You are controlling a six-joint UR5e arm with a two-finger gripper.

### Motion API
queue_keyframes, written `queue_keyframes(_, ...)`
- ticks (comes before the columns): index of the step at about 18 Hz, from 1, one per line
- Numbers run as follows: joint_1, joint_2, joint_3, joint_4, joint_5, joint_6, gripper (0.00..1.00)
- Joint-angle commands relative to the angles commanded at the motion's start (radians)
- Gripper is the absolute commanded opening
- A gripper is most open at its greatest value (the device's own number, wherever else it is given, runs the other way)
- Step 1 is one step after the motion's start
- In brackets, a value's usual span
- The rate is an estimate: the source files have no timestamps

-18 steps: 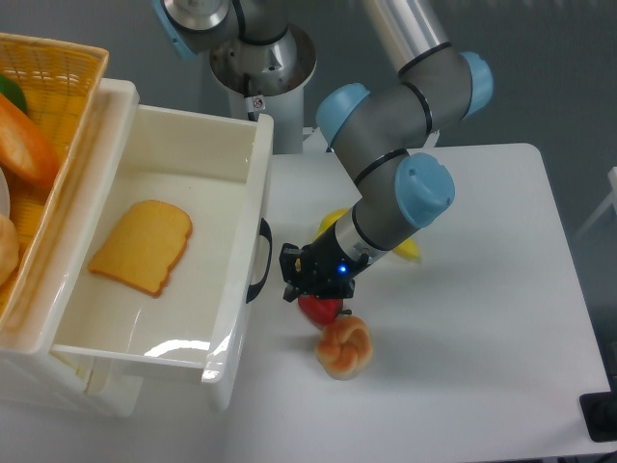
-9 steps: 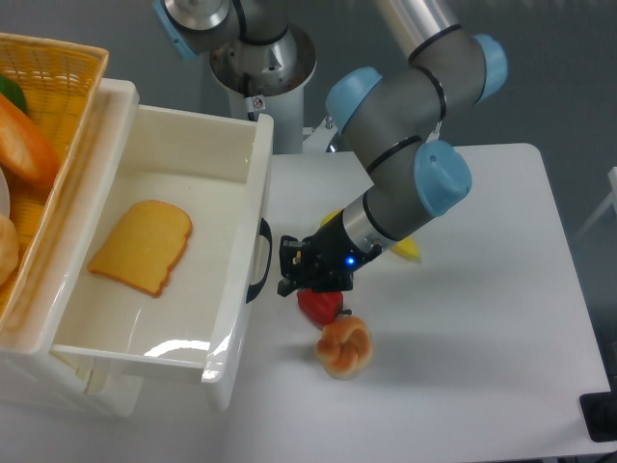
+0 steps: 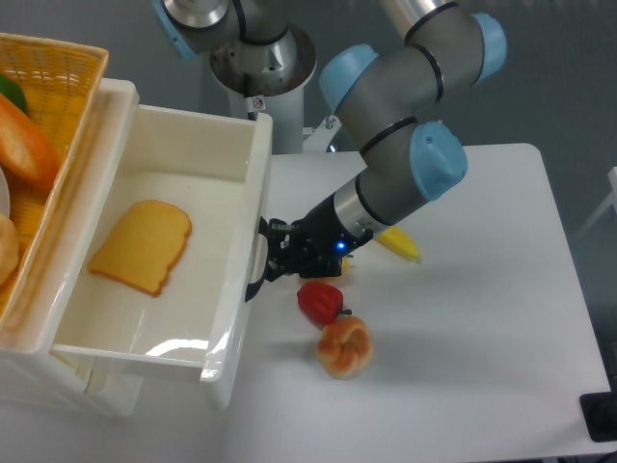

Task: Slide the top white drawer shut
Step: 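Push the drawer front with the gripper into the cabinet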

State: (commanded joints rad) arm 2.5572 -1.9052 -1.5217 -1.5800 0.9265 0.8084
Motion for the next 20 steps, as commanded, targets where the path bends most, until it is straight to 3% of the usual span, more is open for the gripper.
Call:
queue_keyframes(11, -0.055, 0.014, -0.003, -0.028, 0.000, -0.003, 0.00)
queue_keyframes(20, -0.155, 0.015, 0.000, -0.015, 0.003, -0.119, 0.00)
